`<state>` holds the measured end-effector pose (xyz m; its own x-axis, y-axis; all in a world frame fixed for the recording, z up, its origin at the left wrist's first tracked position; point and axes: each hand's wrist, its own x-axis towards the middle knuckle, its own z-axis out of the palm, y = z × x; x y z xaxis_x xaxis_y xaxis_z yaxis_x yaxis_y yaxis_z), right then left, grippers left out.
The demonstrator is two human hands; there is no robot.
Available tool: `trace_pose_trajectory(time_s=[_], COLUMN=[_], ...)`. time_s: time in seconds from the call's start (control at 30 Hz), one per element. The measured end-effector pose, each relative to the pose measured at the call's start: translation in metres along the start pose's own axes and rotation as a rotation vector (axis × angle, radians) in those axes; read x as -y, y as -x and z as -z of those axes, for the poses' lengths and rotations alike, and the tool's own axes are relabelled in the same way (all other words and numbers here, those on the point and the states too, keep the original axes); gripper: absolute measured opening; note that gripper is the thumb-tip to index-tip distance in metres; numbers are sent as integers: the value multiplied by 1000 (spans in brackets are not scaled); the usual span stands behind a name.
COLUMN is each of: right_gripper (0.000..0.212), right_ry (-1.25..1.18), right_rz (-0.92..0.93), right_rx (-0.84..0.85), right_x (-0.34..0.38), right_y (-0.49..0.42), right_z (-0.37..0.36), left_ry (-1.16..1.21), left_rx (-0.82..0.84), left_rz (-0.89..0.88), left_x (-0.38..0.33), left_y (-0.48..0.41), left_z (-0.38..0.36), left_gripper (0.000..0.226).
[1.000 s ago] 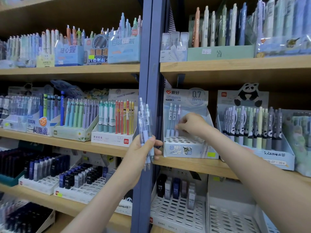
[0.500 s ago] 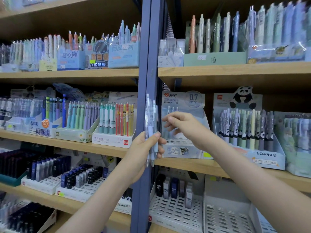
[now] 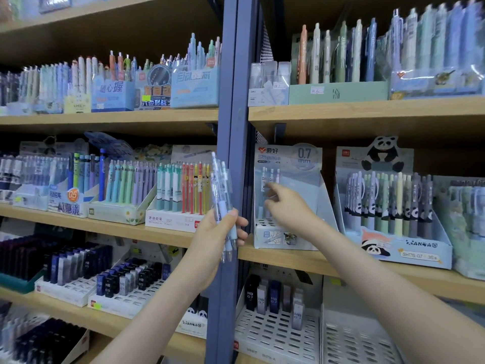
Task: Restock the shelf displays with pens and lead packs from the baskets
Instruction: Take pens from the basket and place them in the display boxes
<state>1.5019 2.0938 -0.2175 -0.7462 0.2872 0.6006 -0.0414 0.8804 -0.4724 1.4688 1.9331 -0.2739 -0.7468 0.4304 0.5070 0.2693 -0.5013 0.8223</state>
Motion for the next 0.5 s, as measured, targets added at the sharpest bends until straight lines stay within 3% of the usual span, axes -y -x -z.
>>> trace_pose_trajectory(time_s=[0.17, 0.5], right_gripper=[46, 40], right_ry=[194, 148], right_rz=[-23, -77], right_rx=[-196, -148], right_x=[7, 21], right_y=[-25, -40], right_z=[15, 20], left_ry=[-12, -19], left_rx=[6, -1], left_rz=[-12, -8], left_x=[2, 7], left_y=[-1, -3], left_z=[6, 20], left_gripper=[8, 9])
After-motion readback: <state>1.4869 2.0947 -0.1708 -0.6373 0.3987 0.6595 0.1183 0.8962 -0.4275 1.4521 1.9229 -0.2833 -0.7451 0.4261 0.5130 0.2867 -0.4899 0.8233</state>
